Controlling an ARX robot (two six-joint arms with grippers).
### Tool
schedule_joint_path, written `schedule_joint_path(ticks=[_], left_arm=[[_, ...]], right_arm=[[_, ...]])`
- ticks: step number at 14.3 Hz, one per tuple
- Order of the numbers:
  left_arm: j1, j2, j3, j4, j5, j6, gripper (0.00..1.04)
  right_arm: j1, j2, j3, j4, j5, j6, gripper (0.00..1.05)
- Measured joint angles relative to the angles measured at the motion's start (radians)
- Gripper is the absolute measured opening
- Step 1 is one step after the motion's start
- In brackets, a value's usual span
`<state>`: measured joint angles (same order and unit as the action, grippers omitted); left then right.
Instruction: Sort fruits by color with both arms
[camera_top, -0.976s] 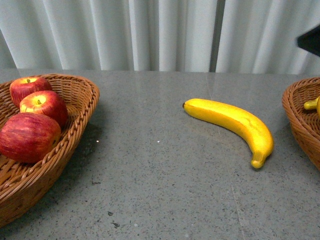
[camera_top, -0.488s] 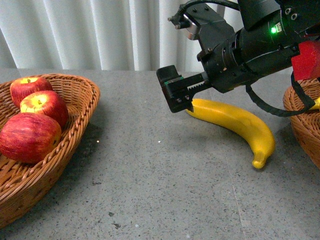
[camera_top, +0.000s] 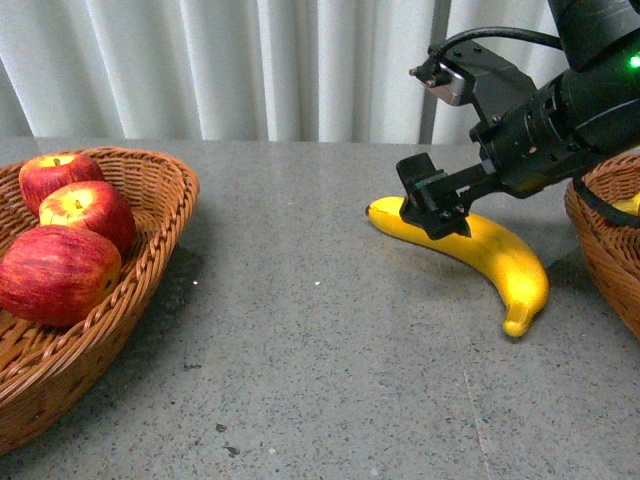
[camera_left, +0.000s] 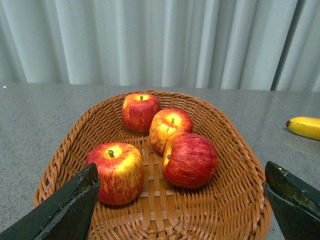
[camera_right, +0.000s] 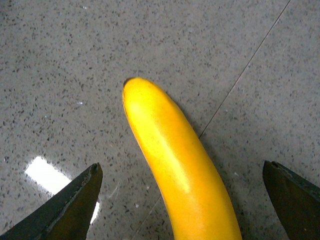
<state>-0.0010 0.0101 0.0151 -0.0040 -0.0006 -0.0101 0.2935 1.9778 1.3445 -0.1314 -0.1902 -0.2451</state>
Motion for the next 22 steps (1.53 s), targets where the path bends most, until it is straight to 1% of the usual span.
schedule_joint_path(ticks=[3, 5, 8, 9, 11, 12, 13, 14, 16, 19, 21, 22], left_arm=[[0.0, 0.0, 0.0, 0.0, 0.0, 0.0, 0.98], [0.0, 0.0, 0.0, 0.0, 0.0, 0.0, 0.98], [0.0, 0.0, 0.0, 0.0, 0.0, 0.0, 0.98], [0.0, 0.0, 0.0, 0.0, 0.0, 0.0, 0.98], [0.0, 0.0, 0.0, 0.0, 0.0, 0.0, 0.98], [0.0, 0.0, 0.0, 0.0, 0.0, 0.0, 0.98], [0.0, 0.0, 0.0, 0.0, 0.0, 0.0, 0.98], [0.0, 0.0, 0.0, 0.0, 0.0, 0.0, 0.98], [0.0, 0.0, 0.0, 0.0, 0.0, 0.0, 0.98], [0.0, 0.0, 0.0, 0.0, 0.0, 0.0, 0.98], [0.0, 0.0, 0.0, 0.0, 0.0, 0.0, 0.98], [0.0, 0.0, 0.0, 0.0, 0.0, 0.0, 0.98]], right_arm=[[-0.004, 0.012, -0.014, 0.018, 0.006, -0.016, 0.98], [0.013, 0.048, -0.015, 0.028, 0.033, -0.022, 0.98], [0.026, 0.095, -0.006, 0.042, 0.039, -0.021, 0.98], [0.026, 0.096, -0.005, 0.046, 0.039, -0.022, 0.9], [0.029, 0.097, -0.005, 0.049, 0.034, -0.018, 0.68], [0.035, 0.097, -0.005, 0.052, 0.028, -0.015, 0.59], [0.035, 0.097, -0.005, 0.065, 0.014, 0.0, 0.48], [0.035, 0.097, -0.005, 0.08, -0.003, 0.019, 0.4], [0.035, 0.081, -0.018, 0.124, -0.04, 0.069, 0.38], [0.013, -0.04, -0.072, 0.256, -0.159, 0.203, 0.38], [-0.052, -0.171, -0.122, 0.319, -0.225, 0.274, 0.38], [-0.109, -0.246, -0.163, 0.33, -0.254, 0.295, 0.38]])
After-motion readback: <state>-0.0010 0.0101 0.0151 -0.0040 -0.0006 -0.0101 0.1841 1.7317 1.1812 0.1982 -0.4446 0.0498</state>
